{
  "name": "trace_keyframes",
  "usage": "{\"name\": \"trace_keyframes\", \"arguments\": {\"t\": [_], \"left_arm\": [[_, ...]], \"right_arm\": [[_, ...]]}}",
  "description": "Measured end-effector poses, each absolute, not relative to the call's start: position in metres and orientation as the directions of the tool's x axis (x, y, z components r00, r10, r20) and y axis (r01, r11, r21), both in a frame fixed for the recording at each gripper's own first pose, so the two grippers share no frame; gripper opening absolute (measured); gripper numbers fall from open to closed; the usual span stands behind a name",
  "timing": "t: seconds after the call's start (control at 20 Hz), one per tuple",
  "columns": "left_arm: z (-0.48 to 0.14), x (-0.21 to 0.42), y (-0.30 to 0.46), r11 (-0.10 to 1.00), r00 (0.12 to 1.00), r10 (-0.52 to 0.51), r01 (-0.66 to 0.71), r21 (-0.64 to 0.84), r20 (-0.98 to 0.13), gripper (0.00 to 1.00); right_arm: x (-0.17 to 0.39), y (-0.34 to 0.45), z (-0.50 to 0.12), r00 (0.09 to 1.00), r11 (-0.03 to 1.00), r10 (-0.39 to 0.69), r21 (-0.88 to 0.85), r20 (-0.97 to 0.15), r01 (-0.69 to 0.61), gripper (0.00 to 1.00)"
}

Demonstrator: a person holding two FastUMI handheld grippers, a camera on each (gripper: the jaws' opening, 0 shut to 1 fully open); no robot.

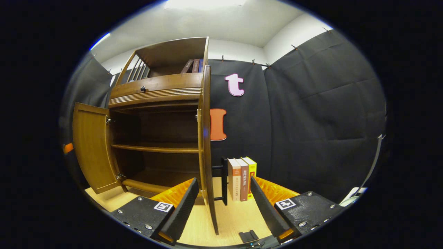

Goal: Open the right door of the double-door shoe cabinet with the right hand, and open the left door with the left hand.

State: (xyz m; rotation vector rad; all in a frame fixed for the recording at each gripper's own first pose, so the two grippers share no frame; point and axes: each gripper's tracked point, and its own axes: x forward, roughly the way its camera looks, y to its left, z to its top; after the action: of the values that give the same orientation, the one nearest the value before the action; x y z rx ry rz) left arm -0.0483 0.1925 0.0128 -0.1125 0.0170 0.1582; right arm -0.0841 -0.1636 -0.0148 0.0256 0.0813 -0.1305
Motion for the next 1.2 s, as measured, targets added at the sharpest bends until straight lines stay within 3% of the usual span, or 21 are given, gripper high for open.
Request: {"name": "trace_keyframes", "arguments": {"t": [0.05,0.15,0.45,0.55,0.6,0.7,0.75,0.8,0.85,1.0,1.05,1.15,1.2], "left_arm": [[0.007,-0.045,0.183,0.98,0.985,0.17,-0.172,-0.099,-0.035,0.12],[0.005,-0.04,0.168,0.981,0.984,0.176,-0.178,-0.071,-0.041,0.11],[0.003,-0.037,0.129,0.987,0.987,0.161,-0.161,-0.005,-0.013,0.6],[0.006,-0.033,0.116,0.989,0.988,0.15,-0.15,0.011,-0.02,0.72],[0.009,-0.028,0.11,0.989,0.989,0.144,-0.144,0.012,-0.012,0.8],[0.012,-0.025,0.1,0.99,0.991,0.135,-0.135,0.028,0.004,0.96],[0.014,-0.022,0.097,0.99,0.991,0.137,-0.137,0.041,0.007,0.99],[0.016,-0.023,0.095,0.989,0.99,0.139,-0.139,0.048,0.011,0.99],[0.017,-0.023,0.091,0.989,0.991,0.136,-0.137,0.051,0.014,0.99],[0.016,-0.024,0.08,0.99,0.991,0.132,-0.132,0.048,0.011,0.99],[0.015,-0.023,0.076,0.991,0.992,0.126,-0.126,0.044,0.01,0.99],[0.015,-0.019,0.07,0.993,0.994,0.111,-0.111,0.033,0.012,0.99],[0.016,-0.016,0.069,0.994,0.994,0.105,-0.106,0.031,0.01,0.99]], "right_arm": [[-0.083,-0.162,-0.019,0.99,0.993,-0.108,0.036,-0.09,0.111,0.92],[-0.082,-0.162,-0.026,0.991,0.995,-0.082,0.046,-0.102,0.087,0.92],[-0.075,-0.17,-0.023,0.995,0.997,-0.043,0.055,-0.09,0.048,0.92],[-0.071,-0.168,-0.017,0.997,0.997,-0.02,0.07,-0.069,0.025,0.92],[-0.069,-0.164,-0.012,0.999,0.997,-0.002,0.08,-0.054,0.007,0.99],[-0.071,-0.165,-0.012,0.998,0.996,0.008,0.085,-0.055,-0.003,0.99],[-0.072,-0.165,-0.013,0.998,0.997,0.01,0.077,-0.057,-0.005,0.99],[-0.073,-0.166,-0.012,0.998,0.998,0.009,0.067,-0.057,-0.005,0.92],[-0.075,-0.166,-0.012,0.998,0.998,0.005,0.055,-0.06,-0.001,0.99],[-0.083,-0.17,-0.02,0.995,0.998,-0.045,0.049,-0.093,0.05,0.99],[-0.084,-0.165,-0.015,0.995,0.998,-0.047,0.046,-0.087,0.051,0.92],[-0.084,-0.162,-0.014,0.995,0.998,-0.045,0.029,-0.084,0.048,0.92],[-0.084,-0.161,-0.014,0.996,0.999,-0.04,0.029,-0.084,0.043,0.99]]}}
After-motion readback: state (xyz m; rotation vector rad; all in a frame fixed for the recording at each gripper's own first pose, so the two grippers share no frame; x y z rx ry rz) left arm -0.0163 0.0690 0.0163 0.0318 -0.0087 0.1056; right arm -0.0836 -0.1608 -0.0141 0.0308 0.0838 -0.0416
